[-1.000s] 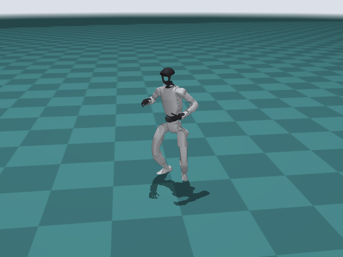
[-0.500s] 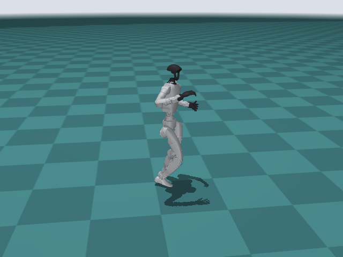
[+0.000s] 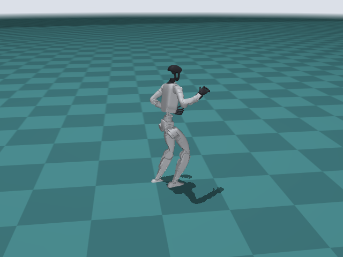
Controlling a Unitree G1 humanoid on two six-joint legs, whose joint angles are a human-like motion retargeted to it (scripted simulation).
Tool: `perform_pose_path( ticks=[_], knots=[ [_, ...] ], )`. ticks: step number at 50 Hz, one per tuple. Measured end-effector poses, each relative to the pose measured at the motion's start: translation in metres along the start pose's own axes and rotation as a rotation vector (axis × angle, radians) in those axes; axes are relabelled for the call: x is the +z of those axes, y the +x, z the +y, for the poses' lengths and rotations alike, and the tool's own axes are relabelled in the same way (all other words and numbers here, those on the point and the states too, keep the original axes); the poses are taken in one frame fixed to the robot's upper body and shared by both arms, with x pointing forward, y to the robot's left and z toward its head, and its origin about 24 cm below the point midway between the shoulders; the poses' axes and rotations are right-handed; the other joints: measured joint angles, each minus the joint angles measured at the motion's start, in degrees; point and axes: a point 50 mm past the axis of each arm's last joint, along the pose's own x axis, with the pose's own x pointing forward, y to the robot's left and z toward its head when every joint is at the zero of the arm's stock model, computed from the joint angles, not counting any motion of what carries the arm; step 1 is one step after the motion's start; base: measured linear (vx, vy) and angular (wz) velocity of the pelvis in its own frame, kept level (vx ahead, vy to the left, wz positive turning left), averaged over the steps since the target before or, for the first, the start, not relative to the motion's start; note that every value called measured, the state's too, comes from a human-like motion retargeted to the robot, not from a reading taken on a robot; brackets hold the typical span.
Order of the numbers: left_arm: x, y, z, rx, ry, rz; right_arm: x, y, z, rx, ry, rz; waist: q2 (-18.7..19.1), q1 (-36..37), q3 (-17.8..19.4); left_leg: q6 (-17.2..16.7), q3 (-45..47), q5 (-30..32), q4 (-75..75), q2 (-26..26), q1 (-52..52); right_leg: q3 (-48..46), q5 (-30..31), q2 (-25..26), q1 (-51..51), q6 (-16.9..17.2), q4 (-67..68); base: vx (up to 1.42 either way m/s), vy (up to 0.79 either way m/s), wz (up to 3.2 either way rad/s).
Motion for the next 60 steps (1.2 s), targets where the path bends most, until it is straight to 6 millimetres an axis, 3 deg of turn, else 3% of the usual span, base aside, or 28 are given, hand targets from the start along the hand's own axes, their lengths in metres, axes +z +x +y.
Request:
perform_pose_path(
  ticks=[5,10,12,15,17,24,28,30,34,37,40,42,45,47,52,60],
  knots=[
    [-0.02,-0.035,0.021,0.179,-0.008,0.112,0.011,0.005,-0.004,-0.021,-0.06,-0.062,-2.14,-2.17,-4.6,0.8,11.37,1.98,-8.35,2.0,-0.65,-8.41,-7.31,-13.38,3.46,-1.63,0.69,-0.21,-0.18,-1.67],
    [-0.021,-0.049,0.036,0.297,0.104,0.176,0.001,-0.003,0.001,-0.022,-0.107,0.001,-3.39,-5.32,-8.58,1.15,25.02,-0.57,-8.82,5.04,-0.21,-16.47,-11.43,-27.46,8.0,-0.88,3.63,-0.21,-0.24,-2.11],
    [-0.016,-0.054,0.044,0.352,0.19,0.186,-0.007,-0.011,0.01,-0.007,-0.098,0.055,-3.94,-6.07,-9.78,1.04,30.73,1.41,-17.67,4.48,5.77,-19.01,-11.7,-29.95,11.45,-0.12,1.26,-0.12,-0.29,-2.4],
    [-0.012,-0.053,0.048,0.388,0.253,0.171,-0.018,-0.026,0.021,0.032,-0.07,0.142,-5.09,-8.97,-10.79,0.67,38.02,0.23,-17.01,4.1,7.86,-20.28,-13.19,-36.04,12.12,1.88,3.14,-0.16,-0.34,-1.96],
    [-0.008,-0.052,0.053,0.421,0.3,0.155,-0.023,-0.036,0.033,0.071,-0.014,0.192,-5.59,-10.98,-11.63,0.2,42.42,-0.11,-18.84,3.76,10.63,-20.02,-14.9,-36.35,12.9,2.78,2.19,-0.08,-0.36,-2.02],
    [0.001,-0.032,0.061,0.441,0.401,0.106,-0.026,-0.063,0.079,0.282,0.194,0.291,-4.99,-18.04,-12.62,-1.76,52.76,3.38,-24.6,3.88,20.33,-14.51,-23.56,-30.9,14.82,1.9,-1.71,-0.04,-0.39,-1.78],
    [0.007,-0.004,0.064,0.411,0.516,0.084,-0.025,-0.06,0.105,0.396,0.273,0.269,-2.46,-19.59,-10.89,-2.22,55.56,6.77,-27.24,6.18,25.83,-11.28,-24.83,-23.98,17.66,0.55,-4.89,0.02,-0.36,-1.58],
    [0.008,0.008,0.061,0.374,0.558,0.079,-0.024,-0.061,0.117,0.436,0.309,0.265,-2.62,-19.75,-10.69,-1.76,54.79,7.69,-27.0,6.63,27.72,-9.14,-25.27,-23.12,18.01,0.83,-4.47,0.03,-0.35,-1.43],
    [0.01,0.034,0.054,0.287,0.655,0.074,-0.026,-0.049,0.141,0.465,0.389,0.255,0.27,-16.9,-8.17,-0.51,46.41,1.58,-17.5,12.13,27.49,-6.88,-24.0,-15.96,22.1,0.09,-10.01,0.07,-0.3,-1.46],
    [0.002,0.04,0.047,0.218,0.679,0.113,-0.027,-0.046,0.156,0.481,0.436,0.268,1.8,-14.23,-7.53,-0.2,38.07,-2.11,-9.82,12.55,26.68,-4.43,-23.75,-12.49,23.1,0.12,-11.36,0.08,-0.24,-1.47],
    [-0.01,0.042,0.044,0.171,0.683,0.167,-0.03,-0.041,0.168,0.481,0.46,0.282,6.05,-11.63,-6.83,-0.63,29.3,-6.31,-1.79,13.23,24.85,-3.09,-21.8,-6.26,24.2,-0.31,-14.93,0.06,-0.17,-1.45],
    [-0.02,0.044,0.043,0.151,0.671,0.197,-0.032,-0.035,0.174,0.479,0.461,0.281,12.67,-10.08,-6.98,-1.74,24.17,-9.47,3.36,16.65,22.18,-3.25,-16.16,1.32,26.68,-1.2,-24.72,0.02,-0.13,-1.41],
    [-0.035,0.038,0.042,0.142,0.646,0.254,-0.03,-0.034,0.182,0.487,0.482,0.286,15.21,-8.85,-6.34,-2.4,18.66,-10.73,4.83,13.96,23.14,-2.21,-15.68,4.89,25.84,-1.36,-23.32,-0.03,-0.11,-1.27],
    [-0.042,0.038,0.042,0.136,0.634,0.275,-0.033,-0.029,0.184,0.485,0.481,0.283,16.16,-8.12,-7.33,-2.0,16.08,-8.69,-1.58,10.39,24.71,-1.36,-12.95,5.41,26.55,-1.15,-28.68,-0.02,-0.06,-1.03],
    [-0.056,0.028,0.044,0.153,0.619,0.33,-0.032,-0.032,0.186,0.485,0.509,0.296,16.52,-7.67,-5.56,-1.34,12.6,-9.59,-4.83,7.09,26.73,-1.29,-13.73,6.86,23.54,-0.94,-24.0,-0.14,-0.05,-0.85],
    [-0.062,0.025,0.05,0.192,0.654,0.35,-0.026,-0.036,0.183,0.46,0.596,0.293,12.05,-7.33,-4.71,0.88,10.33,-6.23,-21.02,-0.78,30.05,-1.07,-14.84,3.32,15.08,0.99,-16.02,-0.2,0.0,-0.62]
  ],
)
